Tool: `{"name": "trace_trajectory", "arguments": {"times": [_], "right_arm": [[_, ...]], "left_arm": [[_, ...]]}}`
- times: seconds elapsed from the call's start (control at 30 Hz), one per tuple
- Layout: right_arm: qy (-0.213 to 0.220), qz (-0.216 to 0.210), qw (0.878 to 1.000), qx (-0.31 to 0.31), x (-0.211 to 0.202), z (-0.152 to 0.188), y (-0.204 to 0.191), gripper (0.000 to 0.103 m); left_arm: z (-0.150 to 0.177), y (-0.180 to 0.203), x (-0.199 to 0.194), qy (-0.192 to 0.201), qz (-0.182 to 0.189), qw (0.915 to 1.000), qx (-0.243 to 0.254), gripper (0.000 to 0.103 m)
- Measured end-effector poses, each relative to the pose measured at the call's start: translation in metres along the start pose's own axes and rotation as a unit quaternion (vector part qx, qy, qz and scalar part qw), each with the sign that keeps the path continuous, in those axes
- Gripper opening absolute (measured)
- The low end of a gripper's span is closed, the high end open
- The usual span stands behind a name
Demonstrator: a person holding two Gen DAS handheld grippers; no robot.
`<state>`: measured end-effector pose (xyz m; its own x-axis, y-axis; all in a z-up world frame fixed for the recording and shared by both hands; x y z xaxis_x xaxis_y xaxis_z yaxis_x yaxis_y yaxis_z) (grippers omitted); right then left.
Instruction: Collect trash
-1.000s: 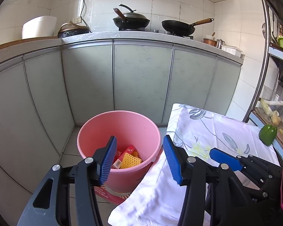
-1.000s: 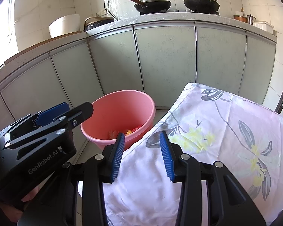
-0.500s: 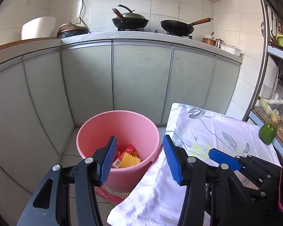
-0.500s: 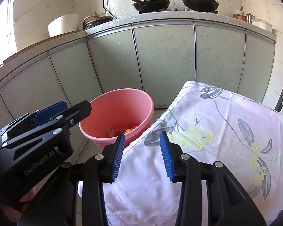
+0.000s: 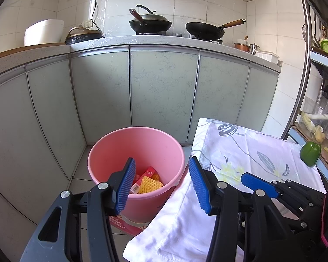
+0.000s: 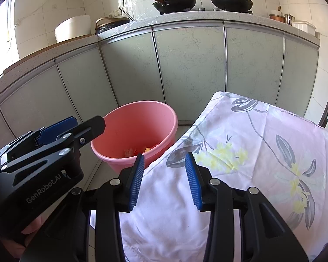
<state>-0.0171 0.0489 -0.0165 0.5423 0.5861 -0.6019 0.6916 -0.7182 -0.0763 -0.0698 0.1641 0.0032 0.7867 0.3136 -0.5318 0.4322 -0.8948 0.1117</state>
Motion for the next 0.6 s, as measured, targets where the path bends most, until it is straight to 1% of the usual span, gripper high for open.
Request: {"name": "trace_trajectory", "arguments": {"times": [0.6], "right_arm": [[-0.001, 0.002, 1.0, 0.002, 0.0003, 0.0027, 0.0015, 0.04]], "left_arm": [[0.0011, 0.0031, 0.0017, -0.001, 0.002, 1.0, 0.008, 0.051]]}}
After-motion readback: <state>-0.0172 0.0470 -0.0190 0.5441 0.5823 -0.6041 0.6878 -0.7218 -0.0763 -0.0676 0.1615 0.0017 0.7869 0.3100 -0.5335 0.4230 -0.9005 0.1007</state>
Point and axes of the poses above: each gripper's, at about its wrist camera, not at the fingertips, and x roughly the way its jaws point, y to its right, z to its underside, the point moved 4 cm from there along x, roughly the way its jaws point, and after that the axes turned 5 degrees about -x, right-handed, at the moved point
